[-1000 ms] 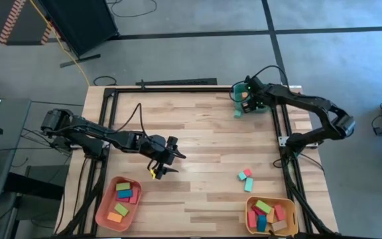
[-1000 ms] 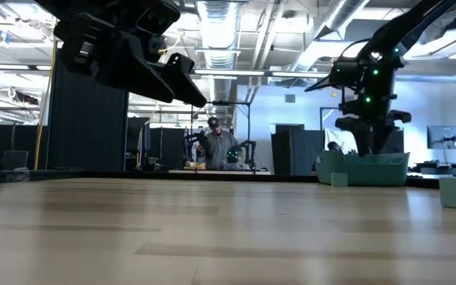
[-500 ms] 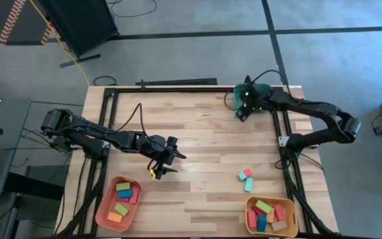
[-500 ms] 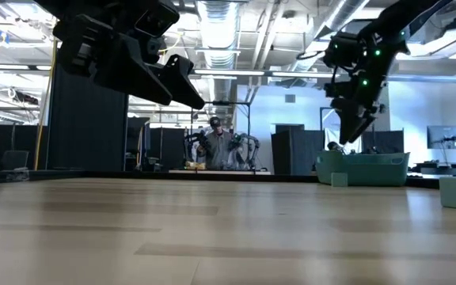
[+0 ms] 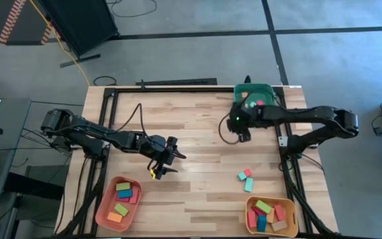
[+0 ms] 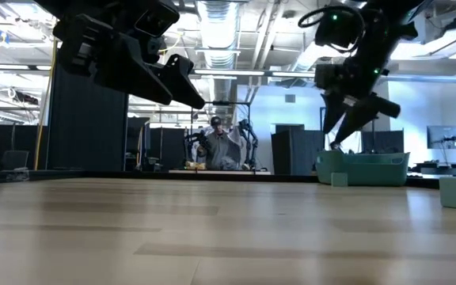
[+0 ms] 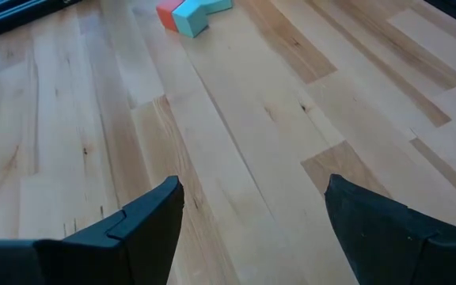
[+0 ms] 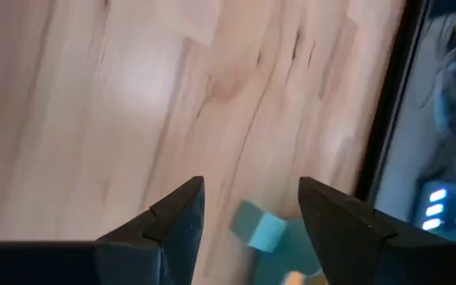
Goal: Sort blocks by size
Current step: Put the small blue square block into the blue bin
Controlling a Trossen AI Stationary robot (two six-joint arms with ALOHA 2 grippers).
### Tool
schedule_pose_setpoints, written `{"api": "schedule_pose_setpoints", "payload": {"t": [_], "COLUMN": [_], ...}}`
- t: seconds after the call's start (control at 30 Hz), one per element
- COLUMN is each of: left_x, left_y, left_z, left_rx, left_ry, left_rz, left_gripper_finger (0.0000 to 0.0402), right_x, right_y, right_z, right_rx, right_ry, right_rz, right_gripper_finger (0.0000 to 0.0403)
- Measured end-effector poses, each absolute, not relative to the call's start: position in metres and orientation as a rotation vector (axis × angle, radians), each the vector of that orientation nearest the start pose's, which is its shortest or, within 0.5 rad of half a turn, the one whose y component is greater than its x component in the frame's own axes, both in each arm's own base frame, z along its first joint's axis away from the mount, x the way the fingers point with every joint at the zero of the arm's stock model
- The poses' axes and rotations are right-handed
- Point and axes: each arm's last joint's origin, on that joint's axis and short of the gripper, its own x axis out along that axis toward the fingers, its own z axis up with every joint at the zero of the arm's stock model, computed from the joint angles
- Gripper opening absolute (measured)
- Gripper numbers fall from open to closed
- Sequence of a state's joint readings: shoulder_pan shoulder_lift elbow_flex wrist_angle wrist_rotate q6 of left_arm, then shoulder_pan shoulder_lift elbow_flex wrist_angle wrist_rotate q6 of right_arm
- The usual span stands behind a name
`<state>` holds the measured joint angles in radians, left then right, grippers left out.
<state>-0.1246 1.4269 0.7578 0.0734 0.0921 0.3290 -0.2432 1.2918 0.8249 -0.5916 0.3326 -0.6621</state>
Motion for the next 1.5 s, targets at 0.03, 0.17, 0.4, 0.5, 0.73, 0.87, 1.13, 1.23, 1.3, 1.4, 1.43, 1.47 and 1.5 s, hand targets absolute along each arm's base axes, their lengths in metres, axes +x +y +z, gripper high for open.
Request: {"api": "schedule_pose_setpoints", "payload": {"t": [0.03,0.17,0.4,0.5,0.73,0.87,1.13,1.23,1.3,1.4,1.43,1.47,1.5], "left_x": [0.289,0.289,0.289,0.289,0.289,0.288,0.286,0.286,0.286,0.286,0.286,0.286,0.286], "left_y": [-0.039,-0.039,-0.039,-0.039,-0.039,-0.039,-0.038,-0.038,-0.038,-0.038,-0.038,-0.038,-0.038], "left_z": [0.206,0.206,0.206,0.206,0.206,0.205,0.2,0.2,0.2,0.2,0.2,0.2,0.2], "left_rx": [0.328,0.328,0.325,0.323,0.327,0.326,0.325,0.326,0.325,0.325,0.325,0.325,0.325], "left_ry": [0.557,0.552,0.552,0.553,0.552,0.554,0.572,0.57,0.57,0.57,0.57,0.57,0.57], "left_rz": [-0.307,-0.306,-0.305,-0.304,-0.305,-0.305,-0.307,-0.307,-0.307,-0.307,-0.307,-0.307,-0.307], "left_gripper_finger": [0.0292,0.0292,0.0292,0.0292,0.0292,0.0292,0.0292,0.0292,0.0292,0.0292,0.0292,0.0292,0.0292], "right_x": [0.232,0.239,0.251,0.258,0.272,0.269,0.269,0.269,0.269,0.27,0.27,0.269,0.268], "right_y": [-0.066,-0.068,-0.075,-0.079,-0.087,-0.092,-0.096,-0.098,-0.098,-0.099,-0.1,-0.101,-0.103], "right_z": [0.216,0.201,0.157,0.145,0.133,0.125,0.122,0.122,0.122,0.122,0.122,0.122,0.122], "right_rx": [-0.675,-0.784,-1.023,-1.093,-1.204,-1.189,-1.172,-1.16,-1.16,-1.16,-1.161,-1.161,-1.16], "right_ry": [1.221,1.32,1.603,1.681,1.784,1.885,1.91,1.913,1.907,1.899,1.902,1.906,1.911], "right_rz": [-0.135,-0.078,0.034,0.075,0.146,0.206,0.153,0.14,0.133,0.124,0.13,0.133,0.138], "right_gripper_finger": [0.0242,0.0242,0.0242,0.0241,0.0233,0.0233,0.0235,0.0244,0.0251,0.026,0.0262,0.0263,0.0264]}}
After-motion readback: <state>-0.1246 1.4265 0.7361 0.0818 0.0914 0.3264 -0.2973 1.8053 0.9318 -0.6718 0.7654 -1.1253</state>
